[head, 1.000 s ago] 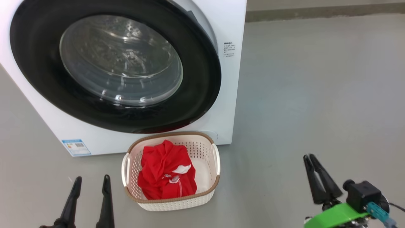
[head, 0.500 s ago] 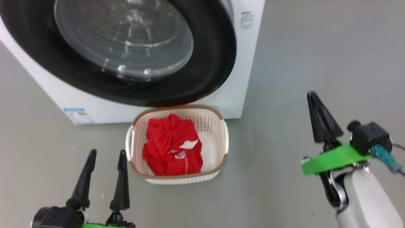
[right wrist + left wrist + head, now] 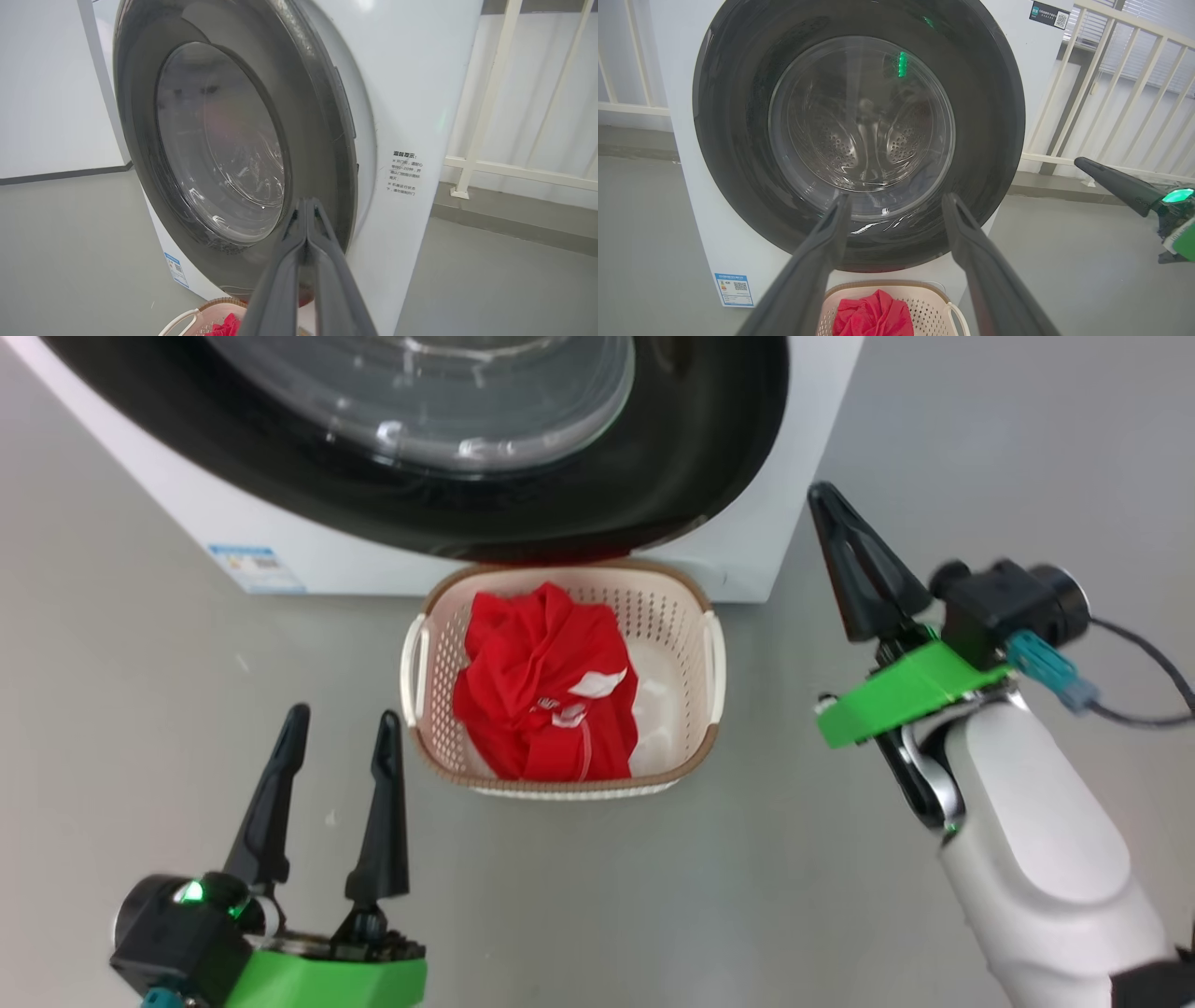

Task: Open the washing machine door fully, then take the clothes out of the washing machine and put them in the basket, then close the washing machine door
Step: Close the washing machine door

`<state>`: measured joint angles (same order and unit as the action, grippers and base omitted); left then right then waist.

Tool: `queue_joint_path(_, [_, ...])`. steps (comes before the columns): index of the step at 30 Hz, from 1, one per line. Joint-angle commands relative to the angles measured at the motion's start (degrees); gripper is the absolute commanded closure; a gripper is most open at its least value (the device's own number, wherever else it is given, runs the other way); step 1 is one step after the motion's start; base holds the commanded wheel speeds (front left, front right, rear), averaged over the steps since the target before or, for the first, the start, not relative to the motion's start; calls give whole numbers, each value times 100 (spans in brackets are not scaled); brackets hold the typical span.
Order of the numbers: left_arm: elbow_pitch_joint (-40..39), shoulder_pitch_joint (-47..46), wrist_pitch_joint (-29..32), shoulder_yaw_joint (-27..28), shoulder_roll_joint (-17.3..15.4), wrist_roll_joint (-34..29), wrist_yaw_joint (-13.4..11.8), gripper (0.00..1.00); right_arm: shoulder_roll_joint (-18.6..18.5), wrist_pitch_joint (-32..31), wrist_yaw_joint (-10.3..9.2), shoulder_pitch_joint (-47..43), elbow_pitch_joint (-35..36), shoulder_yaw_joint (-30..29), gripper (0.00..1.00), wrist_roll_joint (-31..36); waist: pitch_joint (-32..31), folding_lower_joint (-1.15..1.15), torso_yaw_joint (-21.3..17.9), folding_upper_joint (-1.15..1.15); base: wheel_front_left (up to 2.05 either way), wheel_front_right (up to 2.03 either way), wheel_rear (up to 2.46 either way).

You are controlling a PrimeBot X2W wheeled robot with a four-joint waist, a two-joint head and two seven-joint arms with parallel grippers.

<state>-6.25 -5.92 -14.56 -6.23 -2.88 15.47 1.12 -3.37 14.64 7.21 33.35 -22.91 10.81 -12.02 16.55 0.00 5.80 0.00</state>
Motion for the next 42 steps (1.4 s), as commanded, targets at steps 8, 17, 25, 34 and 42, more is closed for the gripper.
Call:
queue_joint_path(8, [-246, -318, -44, -14, -15, -19, 98, 0, 49, 36, 28, 884, -457, 371, 100, 97, 520, 0, 321, 0, 0, 0, 0])
queue_joint_path(17, [-211, -455, -44, -133, -4, -54, 102, 0, 49, 36, 28, 1477, -832, 361, 100, 135, 788, 0, 585, 0, 0, 0, 0])
queue_joint_path(25, [-220, -520, -44, -204, -1, -28, 97, 0, -12, 36, 28, 1841, -1076, 198, 100, 257, 953, 0, 766, 0, 0, 0, 0])
queue_joint_path(34, [-163, -561, -44, -282, 0, 110, 80, 0, -200, 36, 28, 2482, -1408, -255, 100, 523, 1138, 0, 940, 0, 0, 0, 0])
queue_joint_path(42, [-133, -634, -44, -313, 0, 140, 90, 0, -340, 36, 28, 3040, -1842, -409, 100, 807, 1219, 0, 1032, 0, 0, 0, 0])
